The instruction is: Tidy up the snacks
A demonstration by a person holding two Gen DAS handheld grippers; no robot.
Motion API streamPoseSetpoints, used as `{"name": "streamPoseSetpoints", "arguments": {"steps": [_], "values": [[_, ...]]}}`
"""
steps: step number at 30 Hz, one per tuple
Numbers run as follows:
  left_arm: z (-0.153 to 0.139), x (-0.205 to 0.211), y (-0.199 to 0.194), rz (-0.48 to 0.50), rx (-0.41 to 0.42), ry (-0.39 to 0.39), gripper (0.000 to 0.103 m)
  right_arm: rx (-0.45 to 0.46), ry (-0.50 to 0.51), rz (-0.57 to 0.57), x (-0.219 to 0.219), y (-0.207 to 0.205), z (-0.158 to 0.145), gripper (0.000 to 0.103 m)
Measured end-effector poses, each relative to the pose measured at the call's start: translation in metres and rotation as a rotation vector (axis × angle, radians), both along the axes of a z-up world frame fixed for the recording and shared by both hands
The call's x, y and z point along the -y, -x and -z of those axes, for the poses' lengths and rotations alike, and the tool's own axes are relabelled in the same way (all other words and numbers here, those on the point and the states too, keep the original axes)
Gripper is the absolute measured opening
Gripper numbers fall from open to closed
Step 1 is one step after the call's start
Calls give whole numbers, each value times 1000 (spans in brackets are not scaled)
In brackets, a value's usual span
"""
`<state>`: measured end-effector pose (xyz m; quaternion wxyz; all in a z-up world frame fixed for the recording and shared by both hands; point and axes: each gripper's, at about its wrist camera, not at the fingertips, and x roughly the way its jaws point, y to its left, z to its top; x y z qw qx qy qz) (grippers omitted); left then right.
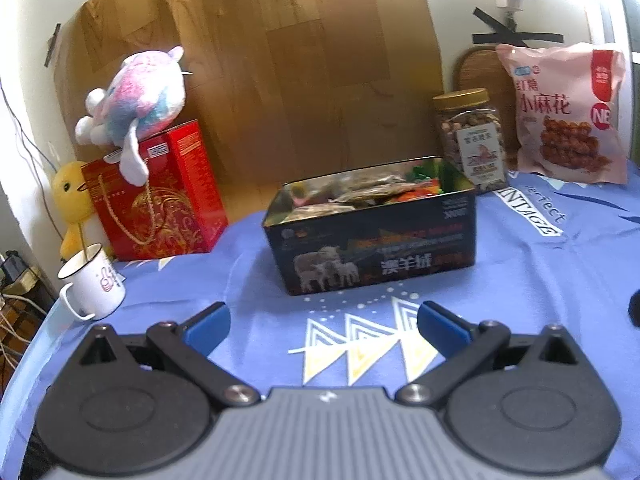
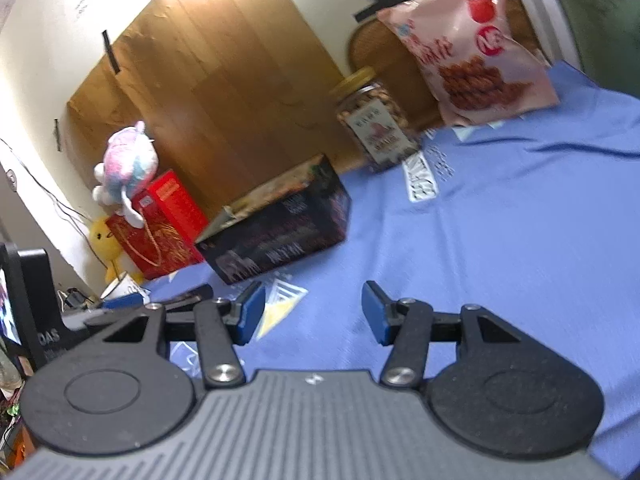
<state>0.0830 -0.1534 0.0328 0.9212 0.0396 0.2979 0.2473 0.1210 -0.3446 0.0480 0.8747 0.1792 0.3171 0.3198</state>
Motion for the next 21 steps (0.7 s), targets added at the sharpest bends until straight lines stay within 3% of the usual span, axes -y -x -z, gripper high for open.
{"name": "streamPoseSetpoints", "arguments": {"steps": [3, 21], "values": [[1, -5, 2, -12, -3, -1, 103, 3, -6, -12, -4, 1, 0, 61], [6, -7, 4, -15, -15, -5, 103, -35, 12, -30, -13, 6, 11, 61]]}}
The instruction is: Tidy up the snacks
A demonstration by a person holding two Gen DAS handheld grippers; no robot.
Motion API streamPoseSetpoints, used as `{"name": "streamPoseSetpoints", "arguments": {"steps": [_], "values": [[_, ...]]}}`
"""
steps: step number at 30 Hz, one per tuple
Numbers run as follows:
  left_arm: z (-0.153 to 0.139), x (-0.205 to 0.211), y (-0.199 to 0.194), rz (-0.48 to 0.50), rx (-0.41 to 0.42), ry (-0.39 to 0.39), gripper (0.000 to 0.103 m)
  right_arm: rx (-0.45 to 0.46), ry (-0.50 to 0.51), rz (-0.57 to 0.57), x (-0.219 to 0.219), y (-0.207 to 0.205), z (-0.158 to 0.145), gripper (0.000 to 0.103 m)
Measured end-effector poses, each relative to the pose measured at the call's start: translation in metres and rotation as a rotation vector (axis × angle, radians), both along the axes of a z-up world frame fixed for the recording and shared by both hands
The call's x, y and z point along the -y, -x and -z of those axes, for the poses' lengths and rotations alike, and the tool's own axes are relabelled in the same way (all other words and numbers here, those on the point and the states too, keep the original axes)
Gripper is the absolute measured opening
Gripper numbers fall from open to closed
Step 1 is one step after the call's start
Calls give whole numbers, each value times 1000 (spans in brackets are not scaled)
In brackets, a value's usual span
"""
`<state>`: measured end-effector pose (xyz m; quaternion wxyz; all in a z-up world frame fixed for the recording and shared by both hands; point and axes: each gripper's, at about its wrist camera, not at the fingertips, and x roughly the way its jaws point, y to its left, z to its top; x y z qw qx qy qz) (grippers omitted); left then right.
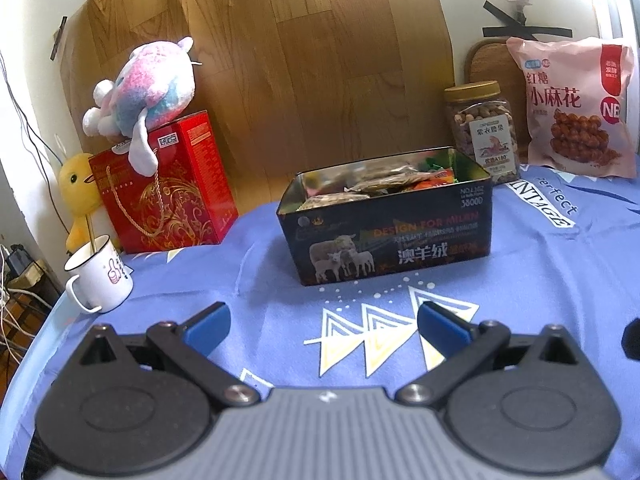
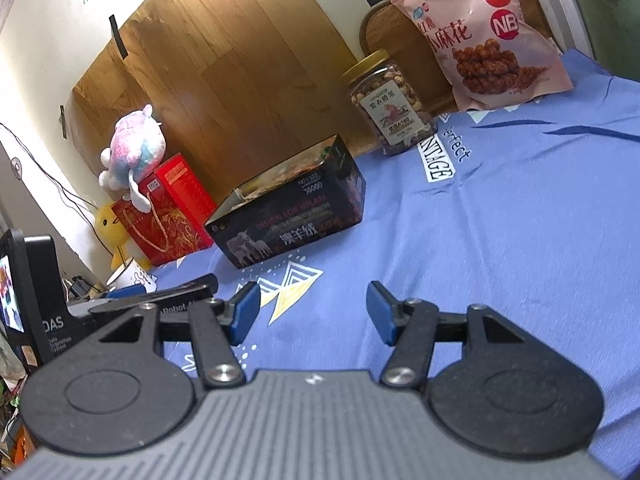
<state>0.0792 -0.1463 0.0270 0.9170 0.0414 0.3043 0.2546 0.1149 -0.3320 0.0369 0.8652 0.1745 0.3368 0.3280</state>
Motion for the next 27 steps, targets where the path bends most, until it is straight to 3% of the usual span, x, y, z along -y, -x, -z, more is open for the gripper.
{"name": "streamPoseSetpoints", "arguments": {"steps": [21, 27], "values": [[-3, -31, 18, -63, -23, -8, 103, 1, -38, -58, -28, -10, -5, 61], [-2, -30, 5, -41, -60, 38, 103, -12, -54, -42, -22, -13, -1, 61]]}}
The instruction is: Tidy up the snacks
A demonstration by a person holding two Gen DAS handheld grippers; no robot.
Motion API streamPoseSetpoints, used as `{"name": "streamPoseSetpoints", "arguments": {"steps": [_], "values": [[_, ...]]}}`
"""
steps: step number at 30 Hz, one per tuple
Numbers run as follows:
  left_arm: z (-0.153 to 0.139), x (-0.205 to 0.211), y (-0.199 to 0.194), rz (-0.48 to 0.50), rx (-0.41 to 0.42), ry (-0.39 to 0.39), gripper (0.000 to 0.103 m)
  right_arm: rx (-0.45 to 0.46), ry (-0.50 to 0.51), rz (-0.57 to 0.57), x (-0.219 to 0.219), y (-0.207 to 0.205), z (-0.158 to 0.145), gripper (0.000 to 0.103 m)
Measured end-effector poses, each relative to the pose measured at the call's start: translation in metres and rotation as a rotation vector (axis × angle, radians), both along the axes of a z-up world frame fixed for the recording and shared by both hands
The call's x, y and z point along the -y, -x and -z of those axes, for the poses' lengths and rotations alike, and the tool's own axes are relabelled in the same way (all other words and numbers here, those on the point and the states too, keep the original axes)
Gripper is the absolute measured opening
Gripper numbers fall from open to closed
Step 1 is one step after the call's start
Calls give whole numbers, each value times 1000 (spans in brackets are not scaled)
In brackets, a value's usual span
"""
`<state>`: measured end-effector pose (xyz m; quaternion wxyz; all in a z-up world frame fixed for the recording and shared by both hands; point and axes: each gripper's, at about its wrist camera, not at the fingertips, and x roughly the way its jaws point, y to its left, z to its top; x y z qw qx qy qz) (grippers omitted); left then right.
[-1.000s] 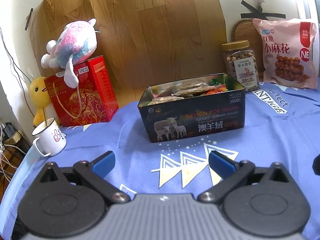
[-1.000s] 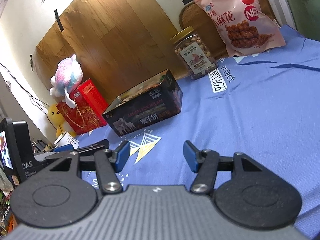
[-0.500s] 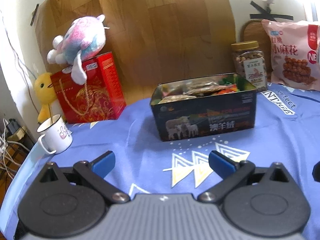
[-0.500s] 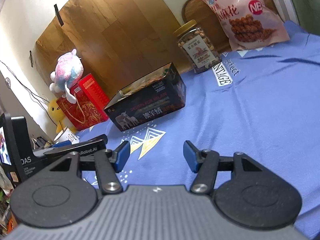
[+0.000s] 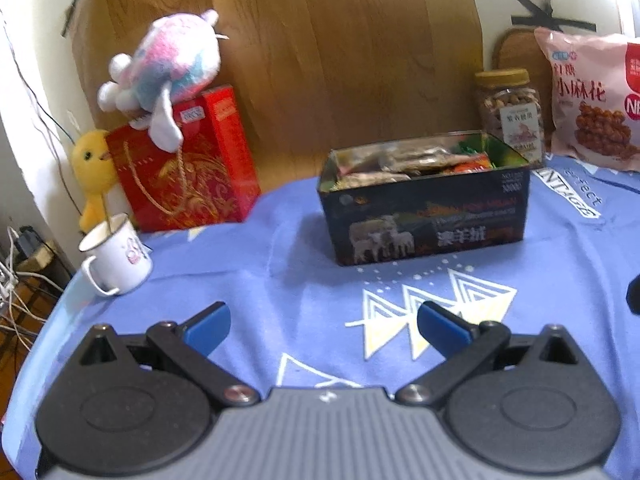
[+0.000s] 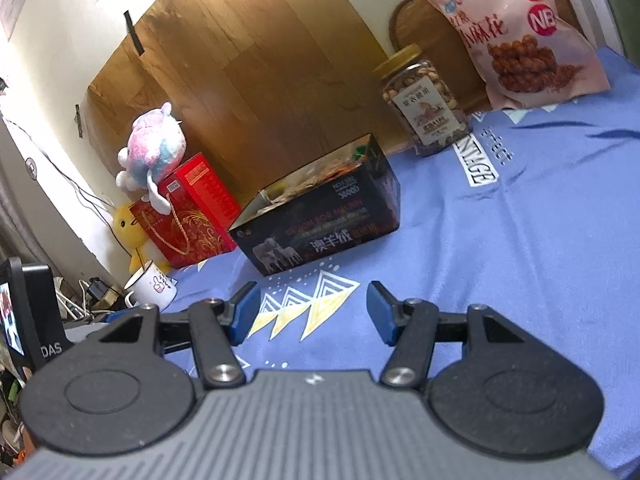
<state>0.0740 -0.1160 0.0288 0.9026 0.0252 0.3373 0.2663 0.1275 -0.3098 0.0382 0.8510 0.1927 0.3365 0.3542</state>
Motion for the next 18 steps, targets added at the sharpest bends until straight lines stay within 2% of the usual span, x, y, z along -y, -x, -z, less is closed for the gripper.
{"name": "streamPoseSetpoints", "arguments": {"steps": [9, 14, 18], "values": [[6, 11, -11, 0, -62, -14, 103, 8, -2, -20, -1, -7, -5, 61], [0, 8, -10, -19, -59, -23, 103, 21, -24, -50, -7, -9, -12, 61], [-1, 5, -10, -39, -62, -45, 103, 4, -43, -67, -8, -6, -7, 62]]}}
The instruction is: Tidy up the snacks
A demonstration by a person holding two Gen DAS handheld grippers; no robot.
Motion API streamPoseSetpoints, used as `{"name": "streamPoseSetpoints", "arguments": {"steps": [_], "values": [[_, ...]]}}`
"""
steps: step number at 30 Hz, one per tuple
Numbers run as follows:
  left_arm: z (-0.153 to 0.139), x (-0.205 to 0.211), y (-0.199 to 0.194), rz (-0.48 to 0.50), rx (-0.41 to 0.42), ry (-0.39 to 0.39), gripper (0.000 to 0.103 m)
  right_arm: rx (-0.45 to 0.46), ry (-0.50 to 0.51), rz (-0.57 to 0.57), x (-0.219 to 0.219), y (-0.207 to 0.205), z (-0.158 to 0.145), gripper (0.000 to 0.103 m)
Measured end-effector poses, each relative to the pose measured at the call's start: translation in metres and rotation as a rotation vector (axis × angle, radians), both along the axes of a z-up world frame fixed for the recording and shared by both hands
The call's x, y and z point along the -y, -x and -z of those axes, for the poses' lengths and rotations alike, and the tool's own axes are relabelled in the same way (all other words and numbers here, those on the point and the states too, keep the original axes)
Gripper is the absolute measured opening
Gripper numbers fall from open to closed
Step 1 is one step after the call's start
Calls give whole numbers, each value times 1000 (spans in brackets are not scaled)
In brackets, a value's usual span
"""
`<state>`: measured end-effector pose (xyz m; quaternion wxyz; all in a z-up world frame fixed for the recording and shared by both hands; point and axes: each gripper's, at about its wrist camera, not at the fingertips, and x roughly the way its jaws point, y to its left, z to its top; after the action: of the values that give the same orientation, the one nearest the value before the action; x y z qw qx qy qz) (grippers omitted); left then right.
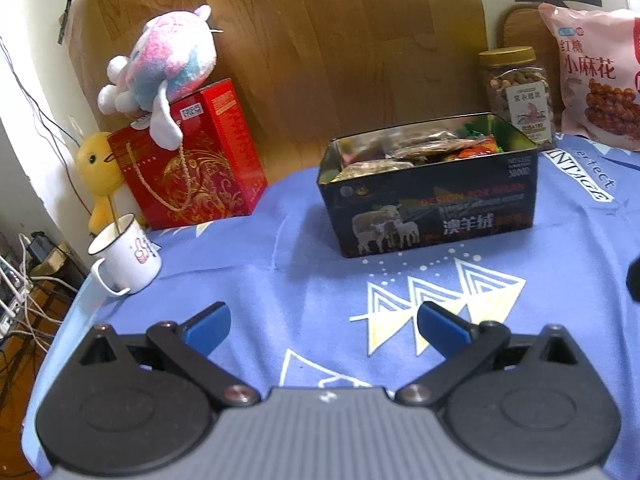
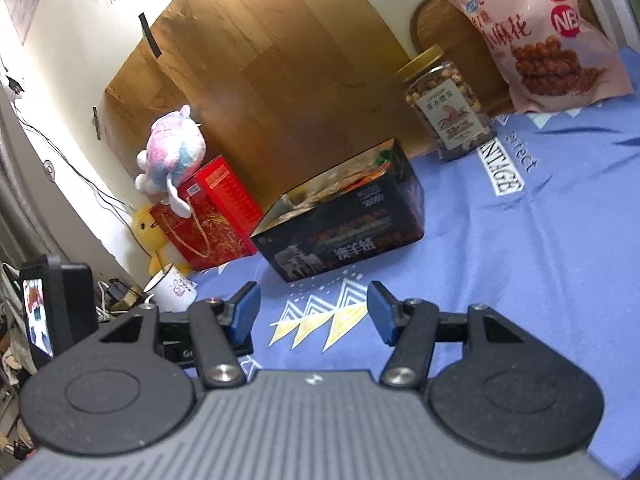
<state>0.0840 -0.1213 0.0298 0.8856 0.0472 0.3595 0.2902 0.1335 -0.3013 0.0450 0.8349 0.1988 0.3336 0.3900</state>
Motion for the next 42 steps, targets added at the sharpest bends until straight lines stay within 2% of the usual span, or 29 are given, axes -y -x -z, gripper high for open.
{"name": "streamPoseSetpoints", "arguments": {"steps": [14, 42], "values": [[2, 1, -1, -30, 2, -67, 103, -9, -10, -15, 1, 3, 4, 62], [2, -10, 18, -57, 27, -85, 103, -17, -8, -33, -9, 11, 6, 63]]}}
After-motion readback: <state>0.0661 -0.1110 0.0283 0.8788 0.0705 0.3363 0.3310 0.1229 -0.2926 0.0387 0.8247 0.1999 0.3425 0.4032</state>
